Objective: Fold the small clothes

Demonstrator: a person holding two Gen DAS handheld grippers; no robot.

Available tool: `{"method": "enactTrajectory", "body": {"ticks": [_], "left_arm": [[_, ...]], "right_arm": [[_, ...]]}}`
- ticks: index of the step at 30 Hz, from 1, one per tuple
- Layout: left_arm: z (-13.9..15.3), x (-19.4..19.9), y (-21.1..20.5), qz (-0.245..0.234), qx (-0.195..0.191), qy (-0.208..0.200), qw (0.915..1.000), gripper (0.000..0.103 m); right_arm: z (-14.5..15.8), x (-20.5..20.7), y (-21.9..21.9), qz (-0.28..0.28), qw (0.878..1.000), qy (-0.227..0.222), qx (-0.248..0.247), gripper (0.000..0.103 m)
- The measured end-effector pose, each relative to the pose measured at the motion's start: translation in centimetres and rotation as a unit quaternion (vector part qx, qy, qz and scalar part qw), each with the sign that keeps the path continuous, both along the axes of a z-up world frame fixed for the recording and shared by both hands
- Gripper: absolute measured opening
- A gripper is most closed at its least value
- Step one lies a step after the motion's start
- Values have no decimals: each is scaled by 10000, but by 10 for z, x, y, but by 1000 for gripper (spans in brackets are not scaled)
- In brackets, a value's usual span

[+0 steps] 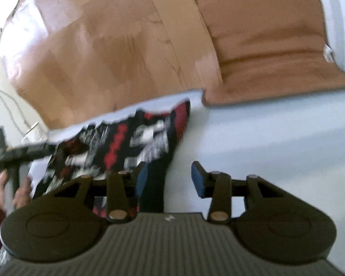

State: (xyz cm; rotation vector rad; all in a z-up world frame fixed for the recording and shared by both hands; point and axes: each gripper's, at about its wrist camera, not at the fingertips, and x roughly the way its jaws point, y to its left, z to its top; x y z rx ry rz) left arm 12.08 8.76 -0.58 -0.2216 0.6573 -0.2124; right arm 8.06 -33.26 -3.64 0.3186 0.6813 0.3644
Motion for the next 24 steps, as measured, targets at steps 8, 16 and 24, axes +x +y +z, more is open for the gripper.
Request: {"method": "enactTrajectory", "body": {"ticks": [8,16,24], "left_arm": [[15,-9,15,96,-572,-128,9982,75],[29,-18,84,907,-1520,-391,9834,75],[30,-17,119,1317,-1848,-425,9730,75]], "right_arm": [[11,-79,0,-42,9996,2,-279,48],[54,-12,100,1184,9918,-465,-134,49],[62,112,245,1986,9799,170,43,49]]}}
